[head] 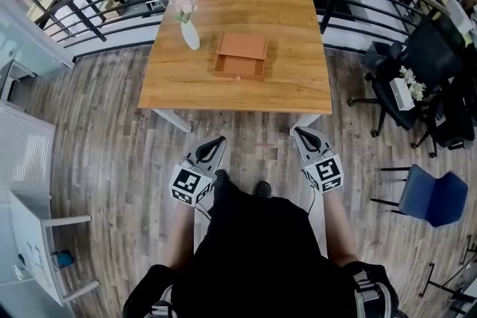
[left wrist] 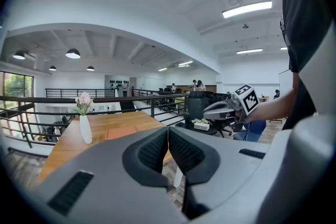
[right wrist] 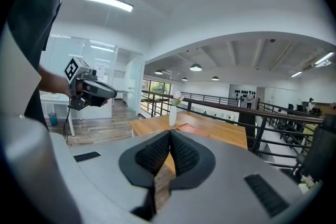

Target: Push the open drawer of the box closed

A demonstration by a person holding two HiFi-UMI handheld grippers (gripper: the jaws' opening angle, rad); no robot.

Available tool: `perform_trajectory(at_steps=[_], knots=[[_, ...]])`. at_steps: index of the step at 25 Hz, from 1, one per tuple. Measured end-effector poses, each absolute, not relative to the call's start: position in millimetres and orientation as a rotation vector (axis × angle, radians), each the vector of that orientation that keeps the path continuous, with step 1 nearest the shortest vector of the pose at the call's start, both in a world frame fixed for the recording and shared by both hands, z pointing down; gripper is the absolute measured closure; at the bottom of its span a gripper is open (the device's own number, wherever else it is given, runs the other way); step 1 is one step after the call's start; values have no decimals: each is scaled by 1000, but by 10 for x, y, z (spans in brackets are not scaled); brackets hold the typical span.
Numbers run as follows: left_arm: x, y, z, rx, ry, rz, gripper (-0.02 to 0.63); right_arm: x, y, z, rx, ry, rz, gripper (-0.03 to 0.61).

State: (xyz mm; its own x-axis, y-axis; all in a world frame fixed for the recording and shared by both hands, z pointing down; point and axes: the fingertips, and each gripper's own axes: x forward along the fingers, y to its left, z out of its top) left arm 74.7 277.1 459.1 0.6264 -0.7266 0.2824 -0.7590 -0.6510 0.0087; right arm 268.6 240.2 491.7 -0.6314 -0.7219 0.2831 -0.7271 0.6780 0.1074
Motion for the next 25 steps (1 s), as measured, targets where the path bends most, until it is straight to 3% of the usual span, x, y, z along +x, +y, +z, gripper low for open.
perform_trajectory(at_steps=[11,25], knots=[[402,2274,4697,2728,-1183,375,591,2360,2009,5049,1193,-2536,81,562],[-728,1263,4600,2777,-1131,365,591,1249,1170,5118,1228,-2469,64,561]])
